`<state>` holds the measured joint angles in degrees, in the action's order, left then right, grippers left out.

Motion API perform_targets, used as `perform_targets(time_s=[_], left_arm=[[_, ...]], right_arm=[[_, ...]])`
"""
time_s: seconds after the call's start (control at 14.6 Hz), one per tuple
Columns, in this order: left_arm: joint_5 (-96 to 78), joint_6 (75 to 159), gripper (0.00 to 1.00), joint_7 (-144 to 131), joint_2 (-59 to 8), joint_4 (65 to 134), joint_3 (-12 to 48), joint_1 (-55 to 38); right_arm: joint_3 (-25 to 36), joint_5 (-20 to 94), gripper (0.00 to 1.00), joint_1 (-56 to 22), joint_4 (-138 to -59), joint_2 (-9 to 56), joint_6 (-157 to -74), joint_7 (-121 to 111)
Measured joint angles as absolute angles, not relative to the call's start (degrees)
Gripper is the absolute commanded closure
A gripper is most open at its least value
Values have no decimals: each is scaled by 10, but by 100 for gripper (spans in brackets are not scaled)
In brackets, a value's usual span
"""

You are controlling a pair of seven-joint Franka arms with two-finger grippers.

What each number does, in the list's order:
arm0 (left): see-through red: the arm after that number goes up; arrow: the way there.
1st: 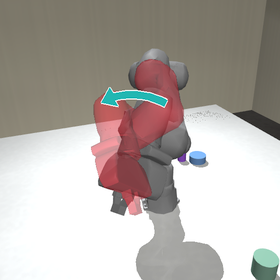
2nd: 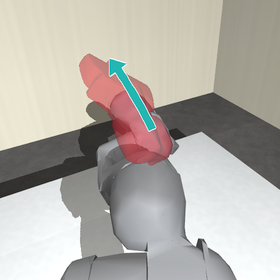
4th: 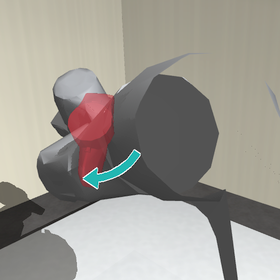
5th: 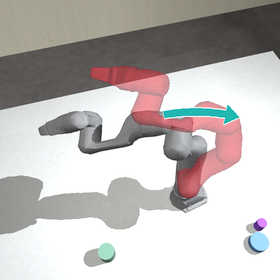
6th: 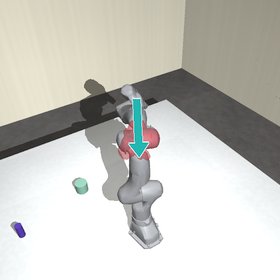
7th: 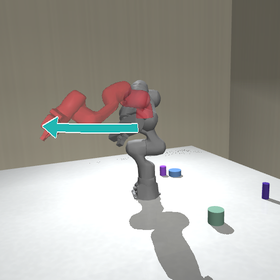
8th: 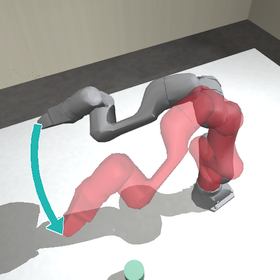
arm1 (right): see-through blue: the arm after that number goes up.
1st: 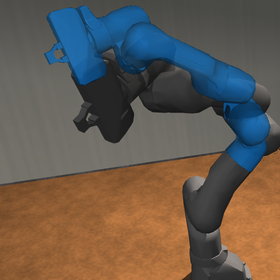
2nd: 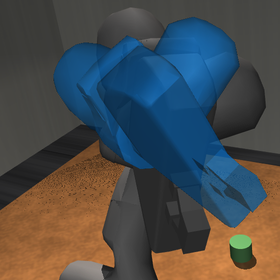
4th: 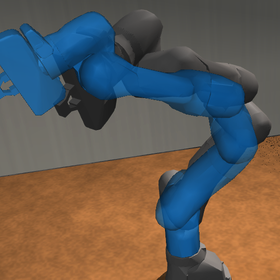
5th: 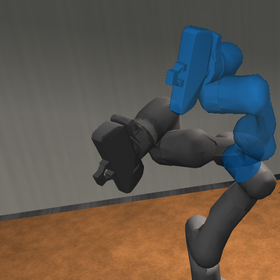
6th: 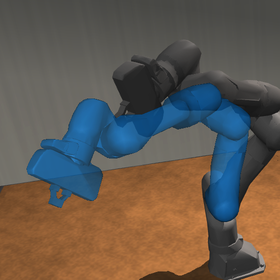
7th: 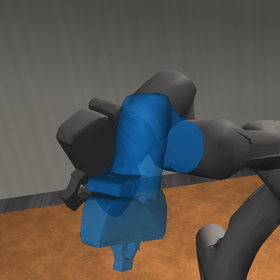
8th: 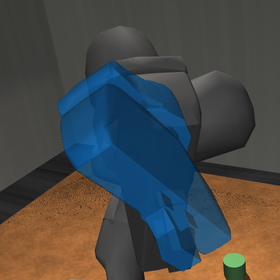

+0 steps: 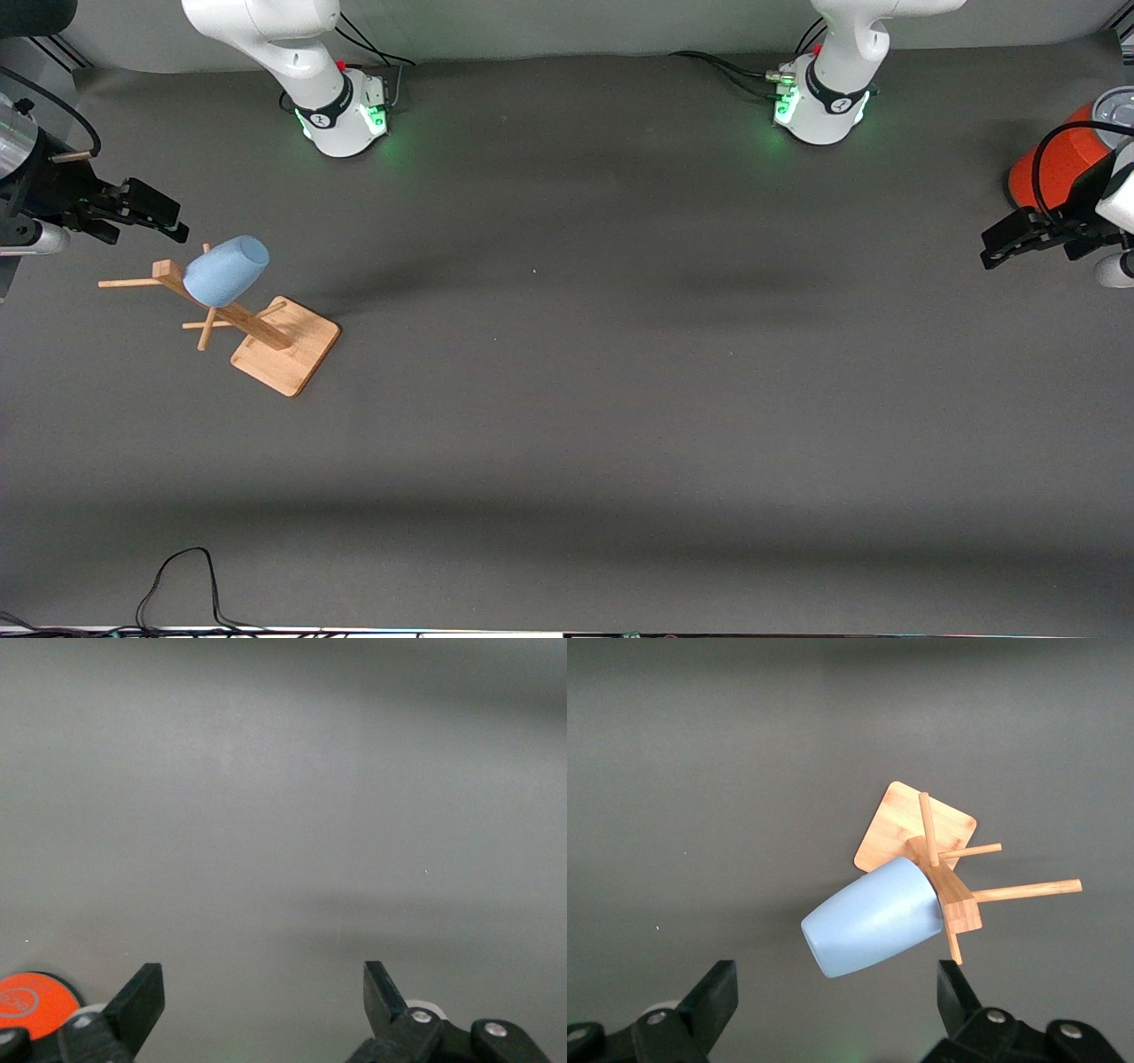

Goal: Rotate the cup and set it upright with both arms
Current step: 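Reach the right gripper toward the blue cup on the wooden stand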

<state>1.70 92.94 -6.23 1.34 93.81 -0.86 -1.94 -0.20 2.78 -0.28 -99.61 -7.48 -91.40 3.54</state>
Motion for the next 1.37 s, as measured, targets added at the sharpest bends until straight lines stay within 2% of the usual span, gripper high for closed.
perform_targets(time_s=[0.69, 1.03, 1.37], left_arm=[[17, 929, 0, -62, 13, 938, -10, -19], [17, 929, 0, -62, 13, 939, -11, -19], [17, 929, 0, -62, 12, 940, -11, -19]], right_arm=[[-3, 28, 0, -2, -983, -71, -914, 42], [4, 63, 0, 1, -983, -66, -909, 260], [56, 162, 0, 4, -1012, -49, -902, 466]])
